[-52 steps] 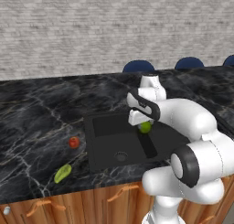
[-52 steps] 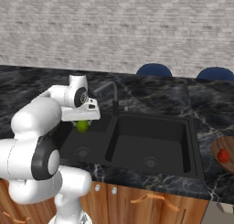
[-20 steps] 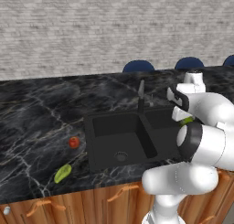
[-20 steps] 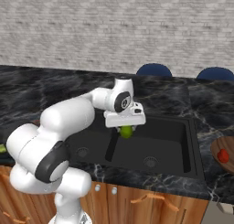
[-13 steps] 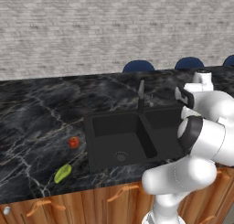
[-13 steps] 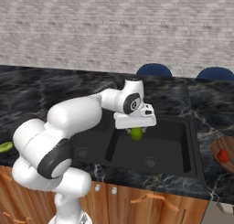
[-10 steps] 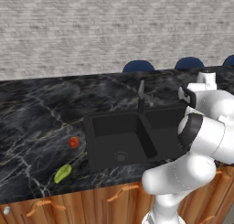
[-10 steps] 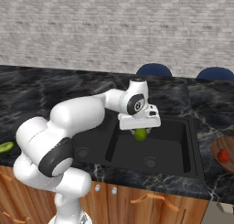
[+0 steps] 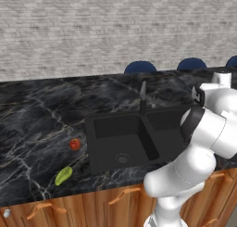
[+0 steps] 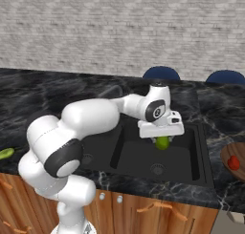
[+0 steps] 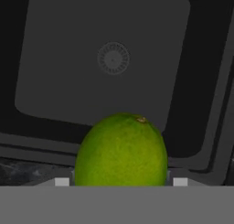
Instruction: There is a mixed pile of frozen fruits and vegetables on the counter. Locate all the frozen vegetables and place the items in a bowl on the counter. Take all the frozen fruits and defrost them in a running sink.
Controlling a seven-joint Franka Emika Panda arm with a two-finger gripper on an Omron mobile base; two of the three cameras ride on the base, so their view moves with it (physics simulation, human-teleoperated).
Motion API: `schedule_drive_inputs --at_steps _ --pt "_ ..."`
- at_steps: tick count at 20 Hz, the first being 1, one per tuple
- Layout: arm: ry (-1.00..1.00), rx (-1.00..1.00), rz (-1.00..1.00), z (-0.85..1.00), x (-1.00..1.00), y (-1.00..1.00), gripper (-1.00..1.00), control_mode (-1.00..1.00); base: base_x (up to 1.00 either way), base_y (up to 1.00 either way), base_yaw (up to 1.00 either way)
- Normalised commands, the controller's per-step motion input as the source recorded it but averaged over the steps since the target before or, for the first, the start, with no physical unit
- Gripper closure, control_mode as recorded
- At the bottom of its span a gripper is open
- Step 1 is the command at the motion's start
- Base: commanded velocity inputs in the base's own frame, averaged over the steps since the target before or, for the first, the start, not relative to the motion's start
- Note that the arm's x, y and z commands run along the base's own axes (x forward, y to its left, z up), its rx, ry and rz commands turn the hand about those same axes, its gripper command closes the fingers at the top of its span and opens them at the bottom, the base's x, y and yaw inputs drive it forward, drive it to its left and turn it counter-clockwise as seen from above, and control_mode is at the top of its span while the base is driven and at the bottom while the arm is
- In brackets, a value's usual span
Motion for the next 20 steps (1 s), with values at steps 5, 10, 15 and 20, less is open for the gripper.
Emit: schedule_drive_inputs --at_steps 5,10,15,20 --pt "0.0 -0.05 -0.05 0.17 -0.02 -0.5 1.0 -1.0 0.0 0.0 0.0" --pt "0.0 -0.04 -0.05 0.17 -0.02 -0.49 1.0 -1.0 0.0 0.0 0.0" --pt "0.0 -0.04 -0.05 0.2 -0.01 -0.4 1.0 -1.0 0.0 0.0 0.0" --pt "0.0 -0.03 -0.04 0.23 0.0 -0.41 1.0 -1.0 0.0 0.0 0.0"
